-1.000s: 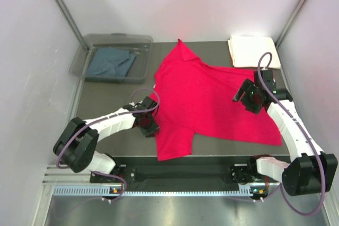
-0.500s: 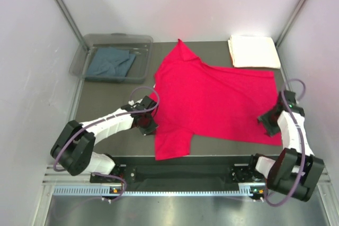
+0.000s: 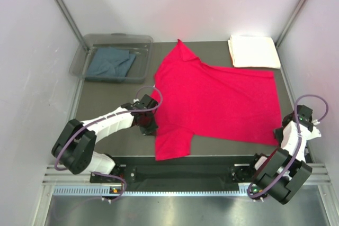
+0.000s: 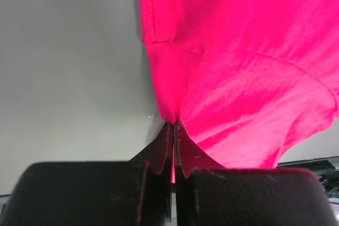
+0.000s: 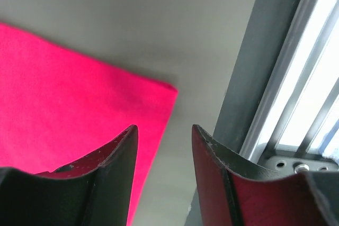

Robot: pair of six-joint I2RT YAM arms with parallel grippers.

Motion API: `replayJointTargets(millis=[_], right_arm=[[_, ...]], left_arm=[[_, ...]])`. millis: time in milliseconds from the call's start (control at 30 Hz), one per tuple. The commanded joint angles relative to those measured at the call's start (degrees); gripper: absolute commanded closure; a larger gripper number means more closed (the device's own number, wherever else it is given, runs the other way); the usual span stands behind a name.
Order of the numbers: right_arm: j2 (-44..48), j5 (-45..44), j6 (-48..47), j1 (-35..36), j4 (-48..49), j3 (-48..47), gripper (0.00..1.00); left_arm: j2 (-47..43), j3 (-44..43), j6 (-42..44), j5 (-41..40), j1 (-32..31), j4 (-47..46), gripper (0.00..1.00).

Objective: Fold and stack the t-shirts
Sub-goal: Fold the tshirt

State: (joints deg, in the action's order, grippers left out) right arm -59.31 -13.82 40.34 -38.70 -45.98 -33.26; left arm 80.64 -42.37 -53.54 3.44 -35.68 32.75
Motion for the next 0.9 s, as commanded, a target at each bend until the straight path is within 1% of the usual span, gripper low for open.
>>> replayJointTargets(millis=[0,267,633,700,733,767,867], right_arm=[[-0.28,-3.84,1.15,-1.55,4.57,0.47,0.54],[-2.65,-3.05,0.88,-2.35,10.99,3.72,0.57],[-5.38,-4.45,1.5,-2.44,15.12,4.34,0.61],[-6.17,-4.19,0.8,-2.52,14.69,3.99,0.66],[-6.08,-4.11,0.88,-2.52,14.51,4.07,0.71],[-5.91,-4.19,1.06,-2.52,14.51,4.25,0.82],[-5.64,-4.63,1.85,-2.44,12.42,3.9,1.0]], left_arm=[[-0.66,-2.45,2.39,1.48,1.49,-0.41,1.0],[-1.71,-2.37,1.95,1.83,3.07,0.29,1.0],[-3.21,-1.4,1.16,2.18,3.69,-0.15,1.0],[-3.91,-0.96,1.24,2.18,3.86,0.03,1.0],[-4.09,-0.79,1.16,2.27,3.87,0.2,1.0],[-4.44,-0.7,0.98,2.18,3.95,0.21,1.0],[-5.49,-0.7,0.81,1.92,4.13,1.26,1.0]])
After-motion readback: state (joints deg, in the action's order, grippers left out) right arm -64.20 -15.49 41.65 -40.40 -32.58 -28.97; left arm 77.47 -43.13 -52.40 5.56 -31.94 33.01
